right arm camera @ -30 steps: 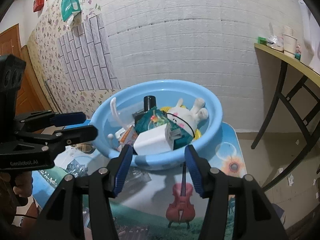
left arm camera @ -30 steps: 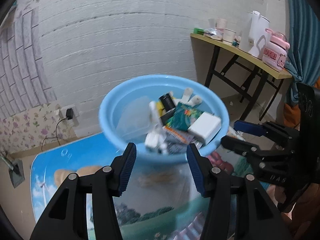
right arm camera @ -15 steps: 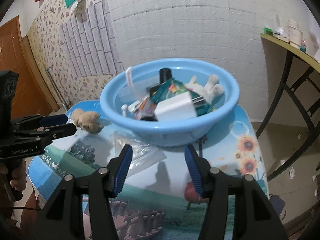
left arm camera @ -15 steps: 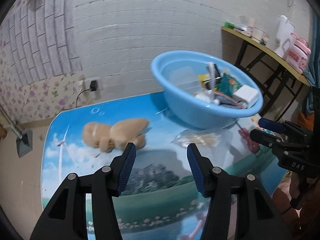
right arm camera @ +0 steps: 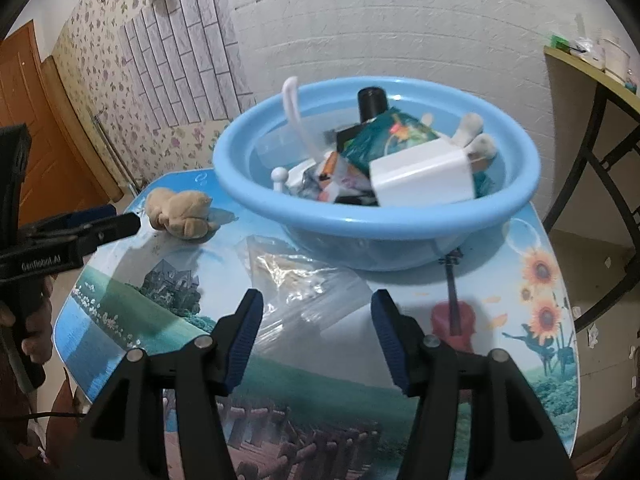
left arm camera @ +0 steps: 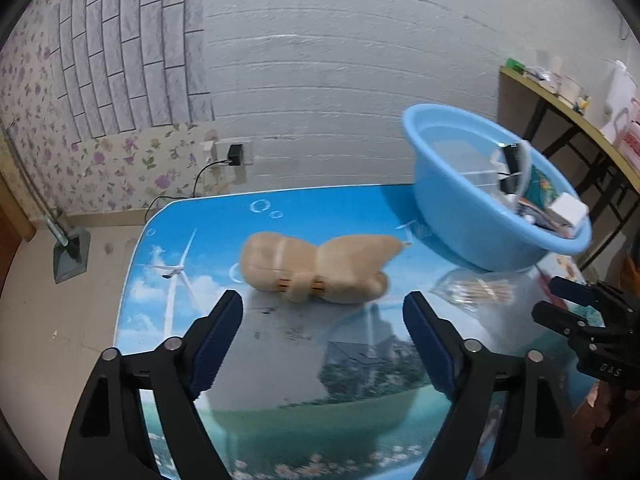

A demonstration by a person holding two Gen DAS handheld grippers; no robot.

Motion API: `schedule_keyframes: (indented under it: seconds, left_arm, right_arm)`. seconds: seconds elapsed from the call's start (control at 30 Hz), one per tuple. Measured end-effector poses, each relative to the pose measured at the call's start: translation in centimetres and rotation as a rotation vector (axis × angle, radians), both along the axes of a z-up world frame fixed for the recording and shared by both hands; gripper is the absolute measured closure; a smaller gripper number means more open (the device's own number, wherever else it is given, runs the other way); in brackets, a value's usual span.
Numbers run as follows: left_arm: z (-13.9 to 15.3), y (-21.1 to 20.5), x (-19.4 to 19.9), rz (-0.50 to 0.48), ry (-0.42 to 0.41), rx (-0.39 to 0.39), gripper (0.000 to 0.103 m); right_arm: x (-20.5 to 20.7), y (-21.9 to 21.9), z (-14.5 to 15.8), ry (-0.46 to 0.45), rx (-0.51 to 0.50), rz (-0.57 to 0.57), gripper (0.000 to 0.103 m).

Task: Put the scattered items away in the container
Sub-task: 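Grasp the tan plush toy with left tool while right tool reaches the cotton swab bag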

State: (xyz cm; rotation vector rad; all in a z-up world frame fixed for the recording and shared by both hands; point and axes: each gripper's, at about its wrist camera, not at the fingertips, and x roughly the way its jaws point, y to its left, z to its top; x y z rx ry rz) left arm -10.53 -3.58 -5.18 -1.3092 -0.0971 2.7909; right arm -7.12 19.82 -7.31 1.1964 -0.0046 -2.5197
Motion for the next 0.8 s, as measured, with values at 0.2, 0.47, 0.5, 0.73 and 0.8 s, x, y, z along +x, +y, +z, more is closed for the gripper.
schedule_keyframes:
  seconds: [0.2,0.47,0.5,0.73,0.8]
  left_arm:
    - [-1.3,-1.4,-1.8,0.014,-0.034,0.01,0.02]
    - [-2.4,-1.9,-3.8,-0.035,-0.038,0.033,0.016]
    - [-2.6,-1.8,-3.9,-0.043,-0.037,0.034,0.015]
    - [-3.7,-1.2,-5.0,-0.103,-0.042,0.049,0.007]
    - [-3.9,-1.0,-5.2,-0.114,-0.042,0.048,0.005]
  right_arm:
    - [-1.3,-0.6,-1.3,-0.034,0.021,-0.022,0.035]
    - [-2.9,-2.1,-2.9,-0.079,0.03,0.007,0.034]
    - [-3.0,-2.3,-3.0,-0.081,0.031,0.01,0.034]
    - [-3.9,-3.3,-3.3,-0.084,0.021,0.045,0.034]
    - [-4.0,-3.5,-3.3,-0.086,0.017,0.055,0.034]
